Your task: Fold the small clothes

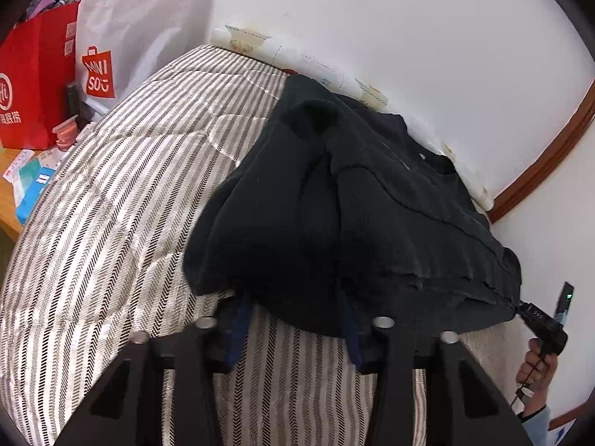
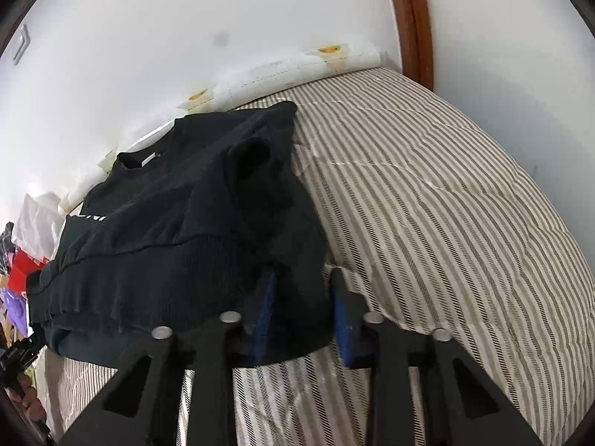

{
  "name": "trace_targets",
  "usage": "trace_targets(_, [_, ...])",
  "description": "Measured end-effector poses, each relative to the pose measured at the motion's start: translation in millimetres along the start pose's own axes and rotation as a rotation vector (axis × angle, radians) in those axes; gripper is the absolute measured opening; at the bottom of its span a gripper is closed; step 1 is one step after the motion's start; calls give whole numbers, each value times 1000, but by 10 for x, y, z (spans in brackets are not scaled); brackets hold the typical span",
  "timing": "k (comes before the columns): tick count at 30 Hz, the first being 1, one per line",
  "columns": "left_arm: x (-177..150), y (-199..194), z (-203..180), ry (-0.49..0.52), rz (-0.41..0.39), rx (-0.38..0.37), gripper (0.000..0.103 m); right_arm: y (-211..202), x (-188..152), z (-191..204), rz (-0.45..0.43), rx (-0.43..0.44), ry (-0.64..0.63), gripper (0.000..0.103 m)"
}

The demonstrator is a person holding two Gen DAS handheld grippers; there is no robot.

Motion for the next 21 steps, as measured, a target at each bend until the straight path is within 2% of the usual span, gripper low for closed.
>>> trace_targets(1, [-2,-3,11,1,-1,10,19,-8,8,23,-12,-18,-16,13])
trace_targets(2, [-3,-10,5,-4,-4,-5,10,-20,15,48,-23,-33,-32,11])
trace_targets(7, [-4,-153,-68,21,-39,-20,8,-105,20,63,-42,-63,-45,8])
trace_targets(11, [-34,-296,-125,43,-61,-33,7,-247,-4,50,-53,-54,-40,8])
trace_targets(16, [-80,-429,-102,20,-68,-57,6,-429,-33,53,-48,-19,-29,8])
trace_targets(21, [-214,-543,-101,37,-67,-43,6,-612,-120,74,-63,-25,-55,8])
Point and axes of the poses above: each gripper's, at about its wrist camera, not at the fingertips, and y roughly the way its jaws point, z to its left, x to its top, the point moved 8 cm from there along y, roughly the way its jaws point, and after that the axes turned 7 degrees about -x, right-handed, at the moved point
